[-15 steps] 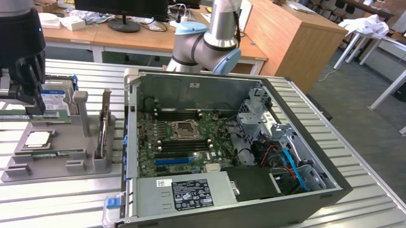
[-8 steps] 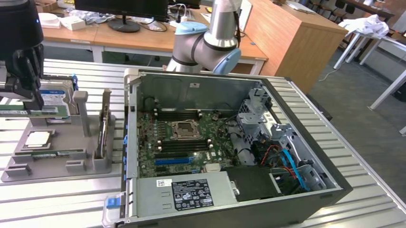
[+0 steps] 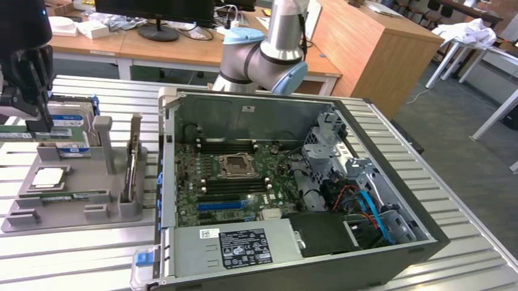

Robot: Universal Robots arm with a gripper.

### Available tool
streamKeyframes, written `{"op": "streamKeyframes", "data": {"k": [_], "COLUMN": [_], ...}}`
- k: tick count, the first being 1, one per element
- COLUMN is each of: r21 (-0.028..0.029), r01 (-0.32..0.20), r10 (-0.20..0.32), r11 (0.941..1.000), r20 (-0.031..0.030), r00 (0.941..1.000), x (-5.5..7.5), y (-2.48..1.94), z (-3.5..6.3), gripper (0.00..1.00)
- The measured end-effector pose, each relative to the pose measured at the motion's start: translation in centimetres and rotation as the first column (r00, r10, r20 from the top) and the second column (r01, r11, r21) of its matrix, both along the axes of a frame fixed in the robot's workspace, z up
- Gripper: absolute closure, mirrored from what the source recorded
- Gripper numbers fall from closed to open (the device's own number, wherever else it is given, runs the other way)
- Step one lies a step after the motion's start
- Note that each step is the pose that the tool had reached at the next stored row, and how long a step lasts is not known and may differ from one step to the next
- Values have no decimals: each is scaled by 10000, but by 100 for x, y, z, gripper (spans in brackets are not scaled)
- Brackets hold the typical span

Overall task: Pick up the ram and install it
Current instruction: 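Pick up the ram and move it above insertion slot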

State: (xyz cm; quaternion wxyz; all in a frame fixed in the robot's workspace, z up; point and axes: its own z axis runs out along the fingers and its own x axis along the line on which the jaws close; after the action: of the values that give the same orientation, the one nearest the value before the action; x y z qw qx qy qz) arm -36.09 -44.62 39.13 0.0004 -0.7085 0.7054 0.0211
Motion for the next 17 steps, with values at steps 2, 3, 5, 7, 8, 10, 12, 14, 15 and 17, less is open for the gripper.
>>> {"op": "streamKeyframes", "data": {"k": [2,3,5,7,8,10,12,14,15,17], "r21": [0,0,0,0,0,0,1,2,1,0], "r01": [0,0,0,1,1,0,0,0,0,0], "r10": [0,0,0,-1,-1,0,0,0,0,0], "r11": [10000,10000,10000,10000,10000,10000,10000,10000,10000,10000], "r20": [0,0,0,0,0,0,1,2,2,0], "r00": [10000,10000,10000,10000,10000,10000,10000,10000,10000,10000], "x": [0,1,1,1,1,2,2,2,2,2], "y": [0,0,0,0,0,0,0,0,0,0], "z": [34,50,85,121,138,169,188,188,188,189], "gripper": [89,89,89,89,89,89,89,89,89,89]}}
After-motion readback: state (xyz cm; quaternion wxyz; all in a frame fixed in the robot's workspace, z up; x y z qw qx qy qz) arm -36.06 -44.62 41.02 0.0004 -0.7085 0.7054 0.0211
